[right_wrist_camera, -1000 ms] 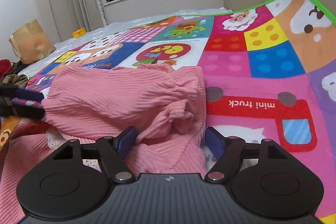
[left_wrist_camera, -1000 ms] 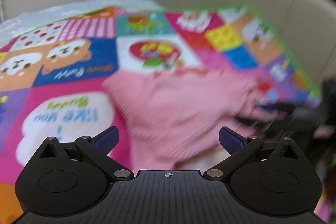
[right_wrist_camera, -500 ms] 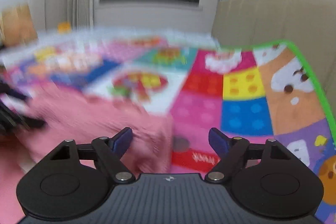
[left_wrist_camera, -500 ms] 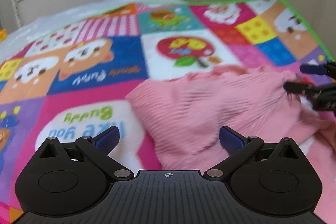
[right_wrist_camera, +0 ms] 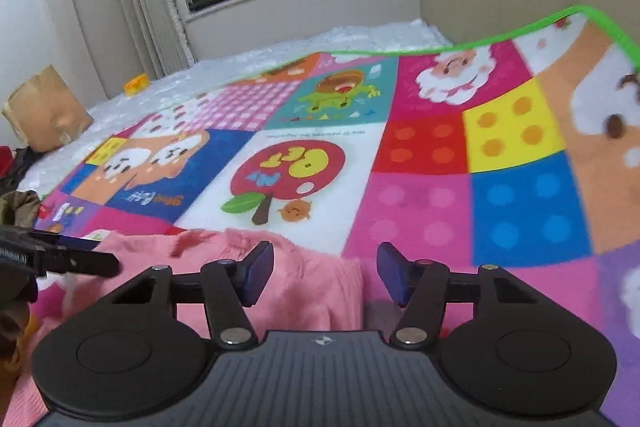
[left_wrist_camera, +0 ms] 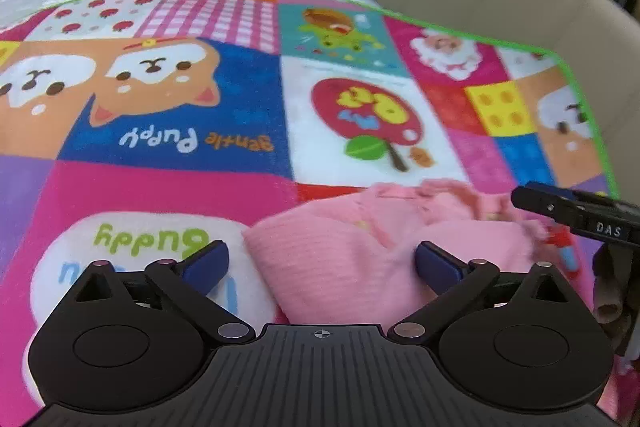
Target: Fold clothes
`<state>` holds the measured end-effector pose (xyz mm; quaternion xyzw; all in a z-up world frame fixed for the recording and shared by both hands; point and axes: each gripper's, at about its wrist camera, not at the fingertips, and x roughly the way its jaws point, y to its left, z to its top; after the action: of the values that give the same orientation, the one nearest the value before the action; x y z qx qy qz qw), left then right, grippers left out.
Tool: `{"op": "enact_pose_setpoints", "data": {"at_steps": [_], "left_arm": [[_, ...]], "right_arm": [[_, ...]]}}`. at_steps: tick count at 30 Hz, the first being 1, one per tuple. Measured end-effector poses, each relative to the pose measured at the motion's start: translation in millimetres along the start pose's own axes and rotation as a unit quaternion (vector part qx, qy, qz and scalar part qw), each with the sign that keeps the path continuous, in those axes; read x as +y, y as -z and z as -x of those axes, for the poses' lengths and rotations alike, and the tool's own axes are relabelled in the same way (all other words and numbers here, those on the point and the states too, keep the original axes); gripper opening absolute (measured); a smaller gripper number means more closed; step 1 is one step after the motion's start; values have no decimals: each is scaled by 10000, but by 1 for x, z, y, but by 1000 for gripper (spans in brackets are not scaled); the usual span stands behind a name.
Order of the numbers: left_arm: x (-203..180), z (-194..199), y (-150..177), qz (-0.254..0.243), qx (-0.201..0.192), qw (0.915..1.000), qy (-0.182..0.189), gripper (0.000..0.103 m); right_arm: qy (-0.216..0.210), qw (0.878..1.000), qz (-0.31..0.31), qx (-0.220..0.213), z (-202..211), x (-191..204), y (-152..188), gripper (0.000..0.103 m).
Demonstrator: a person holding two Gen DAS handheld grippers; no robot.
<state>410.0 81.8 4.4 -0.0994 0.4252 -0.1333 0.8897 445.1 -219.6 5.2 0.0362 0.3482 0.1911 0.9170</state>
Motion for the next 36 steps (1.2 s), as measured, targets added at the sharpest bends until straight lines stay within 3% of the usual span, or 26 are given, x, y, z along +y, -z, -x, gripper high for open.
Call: {"op": "enact_pose_setpoints", "data": {"at_steps": [4,5,6,7,9,10,11,15,19,23,28,30,33,35,36], "left_arm": [[6,-17,3,33,-2,10000,0,99],[6,-18,5,8,-43,10000,13,98],[5,-19,6,-80,-103,9999,9,88],[4,-18,8,-193,-149,9997,31,75],[1,-13,10,-337,-187,9991,173,38],[0,-7,12,-323,-186,9990,263,31],[-2,0,14,-305,-186,9987,350,26],[-20,54,33,-516,-511,9957,581,22],[-38,114,63,-812,-778,9914,669,22],[-48,149,95,-1020,-639,9914,515,23],[-52,160,135,-1119,-186,9934,156,37],[-53,164,147,-1160,-66,9932,74,52],[-50,180,159,-1082,-112,9939,179,68],[-51,193,159,-1008,-267,9942,256,76],[-53,200,155,-963,-424,9940,306,78]], "right_arm": [[190,9985,314,397,-43,8,3,60],[237,9982,438,349,-46,12,5,52],[211,9978,560,285,-45,16,6,36],[105,9976,637,242,-42,20,7,11],[11,9974,716,92,-27,27,9,9],[-32,9971,756,-17,-15,30,11,8],[-100,9969,775,-120,1,32,14,8],[-392,9961,693,-390,73,35,30,7],[-683,9936,610,-660,145,38,45,7],[-849,9919,750,-579,193,47,81,7],[-777,9927,919,-94,209,57,140,7],[-705,9929,954,92,212,58,160,7],[-543,9948,865,45,225,51,174,17],[-501,9961,690,-206,237,45,168,34],[-492,9964,584,-367,243,42,163,38]]}}
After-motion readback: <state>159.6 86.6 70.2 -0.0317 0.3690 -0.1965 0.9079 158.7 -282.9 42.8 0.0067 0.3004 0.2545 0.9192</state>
